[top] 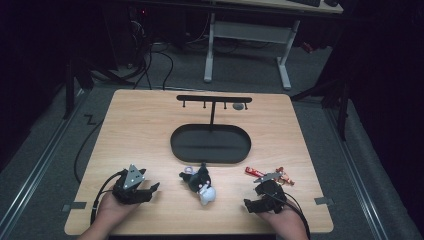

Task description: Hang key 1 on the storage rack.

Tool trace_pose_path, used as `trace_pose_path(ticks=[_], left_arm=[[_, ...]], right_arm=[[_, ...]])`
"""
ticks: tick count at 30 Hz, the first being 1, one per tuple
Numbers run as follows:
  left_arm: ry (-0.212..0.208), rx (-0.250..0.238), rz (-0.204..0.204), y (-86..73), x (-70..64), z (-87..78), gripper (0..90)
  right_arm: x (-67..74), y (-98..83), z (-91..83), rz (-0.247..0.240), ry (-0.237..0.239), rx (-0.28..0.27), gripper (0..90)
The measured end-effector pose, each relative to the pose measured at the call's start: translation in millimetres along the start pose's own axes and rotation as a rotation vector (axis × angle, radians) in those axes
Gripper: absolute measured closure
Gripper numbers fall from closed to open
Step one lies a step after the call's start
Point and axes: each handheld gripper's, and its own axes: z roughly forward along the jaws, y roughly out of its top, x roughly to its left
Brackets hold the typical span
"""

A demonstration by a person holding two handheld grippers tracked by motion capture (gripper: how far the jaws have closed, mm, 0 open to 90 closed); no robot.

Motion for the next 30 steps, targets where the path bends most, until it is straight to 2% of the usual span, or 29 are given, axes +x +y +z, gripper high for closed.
trace_pose_path(ticks=[8, 17, 30], left_arm=[[-0.007, 0.008, 0.011, -0.2, -1.2, 0.8, 29.7], [-0.011, 0.011, 0.015, -0.3, -1.8, 1.5, 29.6], [-0.018, 0.024, 0.024, -0.5, -2.9, 2.9, 29.6]], right_arm=[[-3.1, -2.4, -6.1, 0.001, 0.015, 0.048, 16.9], [-7.4, -6.0, -14.3, -0.002, 0.026, 0.075, 17.0], [-26.8, -15.1, -28.2, 0.012, -0.003, 0.119, 20.9]])
